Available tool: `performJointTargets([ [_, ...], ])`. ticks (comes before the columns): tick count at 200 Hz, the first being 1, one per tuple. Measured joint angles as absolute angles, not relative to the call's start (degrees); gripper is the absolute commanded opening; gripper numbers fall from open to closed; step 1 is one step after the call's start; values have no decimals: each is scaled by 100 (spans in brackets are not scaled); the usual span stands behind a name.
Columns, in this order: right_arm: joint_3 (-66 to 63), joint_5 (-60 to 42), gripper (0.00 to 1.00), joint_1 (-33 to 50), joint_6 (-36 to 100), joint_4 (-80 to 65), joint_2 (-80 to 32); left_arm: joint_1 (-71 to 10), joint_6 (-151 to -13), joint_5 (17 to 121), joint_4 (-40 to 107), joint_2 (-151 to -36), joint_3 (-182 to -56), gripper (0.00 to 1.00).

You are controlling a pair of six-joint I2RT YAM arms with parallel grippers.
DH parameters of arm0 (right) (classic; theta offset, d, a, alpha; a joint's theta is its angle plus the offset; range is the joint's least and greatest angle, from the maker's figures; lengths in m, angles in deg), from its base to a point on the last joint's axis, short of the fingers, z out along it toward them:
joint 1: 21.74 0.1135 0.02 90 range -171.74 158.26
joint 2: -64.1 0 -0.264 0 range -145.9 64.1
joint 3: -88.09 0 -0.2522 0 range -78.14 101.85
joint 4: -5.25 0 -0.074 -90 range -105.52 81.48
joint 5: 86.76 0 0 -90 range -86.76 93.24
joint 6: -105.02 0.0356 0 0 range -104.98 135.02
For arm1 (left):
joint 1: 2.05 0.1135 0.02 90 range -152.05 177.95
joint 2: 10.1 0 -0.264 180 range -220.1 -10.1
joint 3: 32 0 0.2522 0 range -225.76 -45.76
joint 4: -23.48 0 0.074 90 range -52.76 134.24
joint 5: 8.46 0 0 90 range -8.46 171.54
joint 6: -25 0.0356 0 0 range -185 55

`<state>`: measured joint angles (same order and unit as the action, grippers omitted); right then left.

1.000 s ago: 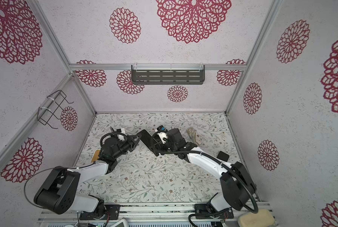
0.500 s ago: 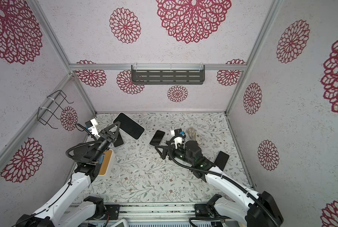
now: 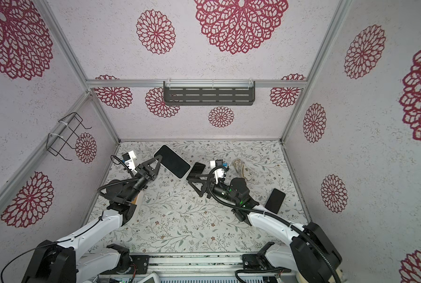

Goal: Take the phone out of the phone case
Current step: Pass the phone, then remove the phone case from the phone.

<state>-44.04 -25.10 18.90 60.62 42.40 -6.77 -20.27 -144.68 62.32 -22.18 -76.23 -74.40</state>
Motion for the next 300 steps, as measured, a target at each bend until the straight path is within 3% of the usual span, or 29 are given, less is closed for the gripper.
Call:
performJointTargets([
  [56, -4406, -2641, 61, 2054, 6320, 4872, -834, -2134, -14566, 6409, -2622, -7881, -7440, 0],
  [242, -4235, -2700, 36, 2233, 6421, 5204, -1317, -2410, -14715, 6579, -3283, -8298, -7309, 0],
  [300, -4196, -2695, 20, 2233, 6423, 5191, -1385, -2436, -14785, 6581, -3486, -8394, -7307, 0],
])
